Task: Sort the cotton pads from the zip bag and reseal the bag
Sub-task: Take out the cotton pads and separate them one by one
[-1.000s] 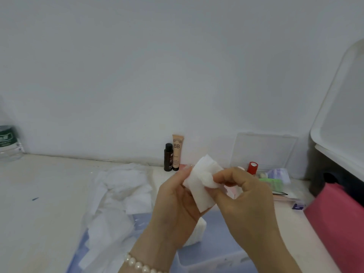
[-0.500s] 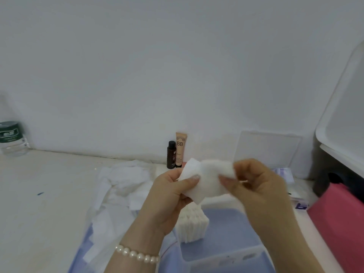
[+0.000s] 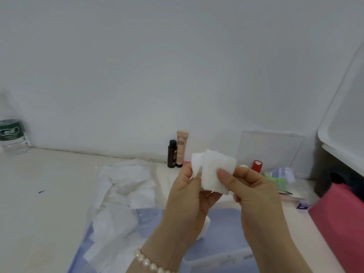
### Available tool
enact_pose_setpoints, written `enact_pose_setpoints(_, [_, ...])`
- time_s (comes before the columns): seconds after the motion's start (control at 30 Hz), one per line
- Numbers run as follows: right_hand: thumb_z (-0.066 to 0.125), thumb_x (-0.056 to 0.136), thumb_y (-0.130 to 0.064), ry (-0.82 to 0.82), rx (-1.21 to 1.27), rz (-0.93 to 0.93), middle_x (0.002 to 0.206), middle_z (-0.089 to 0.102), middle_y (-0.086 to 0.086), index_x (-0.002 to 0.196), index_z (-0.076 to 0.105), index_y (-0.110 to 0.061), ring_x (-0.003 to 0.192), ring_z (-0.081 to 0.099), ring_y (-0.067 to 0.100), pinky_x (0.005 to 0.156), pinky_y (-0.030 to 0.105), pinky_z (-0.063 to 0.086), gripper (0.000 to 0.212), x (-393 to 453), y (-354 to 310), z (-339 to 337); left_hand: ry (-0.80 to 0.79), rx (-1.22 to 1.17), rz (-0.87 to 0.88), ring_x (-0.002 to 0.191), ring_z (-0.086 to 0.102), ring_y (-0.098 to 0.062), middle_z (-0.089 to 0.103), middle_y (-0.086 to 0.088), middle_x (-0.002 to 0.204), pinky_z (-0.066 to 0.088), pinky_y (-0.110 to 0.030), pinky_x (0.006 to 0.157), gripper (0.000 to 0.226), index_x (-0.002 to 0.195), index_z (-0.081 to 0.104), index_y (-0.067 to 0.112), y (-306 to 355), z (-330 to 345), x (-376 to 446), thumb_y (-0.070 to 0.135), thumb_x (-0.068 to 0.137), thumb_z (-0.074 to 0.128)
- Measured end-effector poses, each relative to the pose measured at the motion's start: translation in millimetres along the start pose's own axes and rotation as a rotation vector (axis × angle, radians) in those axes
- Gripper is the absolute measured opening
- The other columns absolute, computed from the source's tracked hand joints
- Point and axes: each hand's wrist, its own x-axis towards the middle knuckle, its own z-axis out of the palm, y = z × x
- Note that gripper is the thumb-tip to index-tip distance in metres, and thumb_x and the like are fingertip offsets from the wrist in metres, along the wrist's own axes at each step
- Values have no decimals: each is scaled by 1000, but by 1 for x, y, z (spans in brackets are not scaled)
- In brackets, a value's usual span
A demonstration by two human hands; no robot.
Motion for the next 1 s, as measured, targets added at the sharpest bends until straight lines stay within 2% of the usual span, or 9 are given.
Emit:
enact_pose_setpoints(0.27, [74,66,-4,66,-101,-101,68,73,-1,74,69,-11,64,67,9,55,13,50,12,1,4,0,-12,-83,-39,94,68,-28,68,-22,109,59,-37,77,30,120,53,-2,2,1,-1,11,97,39])
enact_pose_setpoints(0.4, [79,67,-12,148,-267,-197,63,65,-12,71,69,-20,61,53,8,57,12,44,13,2,10,-1,-34,-91,-40,92,69,-32,67,-24,108,57,-39,80,29,117,52,-4,2,3,-2,11,96,38])
enact_pose_setpoints(0.47, [79,68,-17,162,-356,-234,67,60,-15,80,67,-21,64,45,7,56,10,38,18,2,10,-2,-45,-94,-37,89,70,-30,67,-24,107,57,-38,79,31,117,52,-5,3,2,-2,11,95,39])
enact_pose_setpoints(0.53, [78,69,-17,141,-386,-237,84,61,-12,95,65,-22,74,49,8,61,9,40,30,3,10,-4,-53,-75,-35,95,69,-31,67,-23,109,57,-38,81,37,118,53,-4,3,1,-1,17,89,44])
enact_pose_setpoints(0.6, [78,69,-15,106,-390,-237,93,63,-7,99,66,-23,80,54,6,69,16,43,34,4,10,-3,-54,-53,-37,106,64,-34,65,-23,115,56,-39,83,48,122,52,-3,4,0,-1,24,83,48])
enact_pose_setpoints(0.67, [79,67,-12,99,-376,-271,90,67,-6,92,70,-23,83,58,7,74,25,48,28,3,9,-2,-44,-53,-44,107,63,-35,64,-25,115,58,-38,80,50,124,52,-4,4,0,0,26,84,48])
enact_pose_setpoints(0.83, [82,62,-17,156,-467,-509,94,65,-4,73,66,-31,90,58,8,74,7,42,24,-2,13,4,-37,-116,-103,109,62,-37,63,-27,116,57,-39,82,38,124,51,-5,5,-4,3,20,99,37])
enact_pose_setpoints(0.93, [80,64,-17,126,-365,-572,88,69,-9,73,67,-32,85,62,8,72,10,45,21,-6,9,4,42,-93,-60,109,61,-37,63,-26,116,58,-39,79,35,123,52,-5,4,-7,5,18,100,39])
enact_pose_setpoints(1.0, [81,55,-20,99,-59,-406,75,72,-8,72,72,-30,72,65,7,62,16,51,22,-6,0,2,104,-37,-6,104,64,-34,65,-23,113,59,-36,73,30,115,55,-4,5,-8,7,17,98,42])
